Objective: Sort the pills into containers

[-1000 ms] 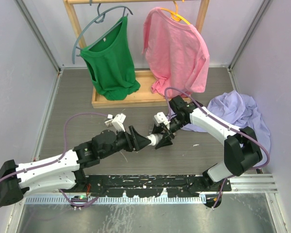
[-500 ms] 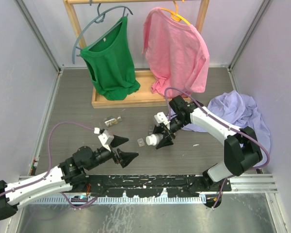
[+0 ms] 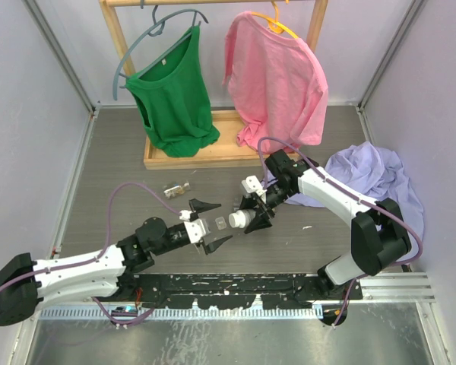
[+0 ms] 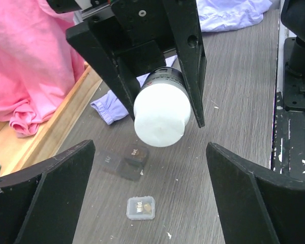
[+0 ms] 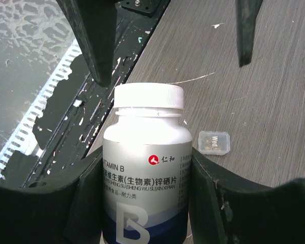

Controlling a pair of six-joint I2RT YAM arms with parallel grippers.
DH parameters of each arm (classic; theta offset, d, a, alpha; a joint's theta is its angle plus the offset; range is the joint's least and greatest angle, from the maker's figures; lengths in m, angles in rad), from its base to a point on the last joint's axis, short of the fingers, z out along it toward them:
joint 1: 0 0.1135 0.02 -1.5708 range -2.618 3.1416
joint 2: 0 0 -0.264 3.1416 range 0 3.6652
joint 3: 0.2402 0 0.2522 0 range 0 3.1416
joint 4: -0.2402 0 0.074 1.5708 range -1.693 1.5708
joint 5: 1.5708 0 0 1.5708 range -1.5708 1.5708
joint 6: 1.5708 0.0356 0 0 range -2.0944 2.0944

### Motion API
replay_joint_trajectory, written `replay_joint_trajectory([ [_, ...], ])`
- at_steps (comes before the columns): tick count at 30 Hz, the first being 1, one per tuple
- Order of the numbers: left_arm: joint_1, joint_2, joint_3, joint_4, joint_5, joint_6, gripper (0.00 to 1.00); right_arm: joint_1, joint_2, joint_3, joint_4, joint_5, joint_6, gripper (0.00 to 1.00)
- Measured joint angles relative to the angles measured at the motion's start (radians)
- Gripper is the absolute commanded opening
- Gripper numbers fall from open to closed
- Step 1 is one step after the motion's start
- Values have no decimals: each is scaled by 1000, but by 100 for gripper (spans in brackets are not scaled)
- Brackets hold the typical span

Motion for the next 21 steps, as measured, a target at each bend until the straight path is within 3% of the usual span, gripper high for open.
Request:
replay_joint_trajectory([
  [9, 0, 100, 39, 60, 42, 39, 70, 0, 5, 0, -1, 0, 0, 1],
  [21, 0, 150, 56, 78, 57, 22, 62, 0, 13, 0, -1, 0, 0, 1],
])
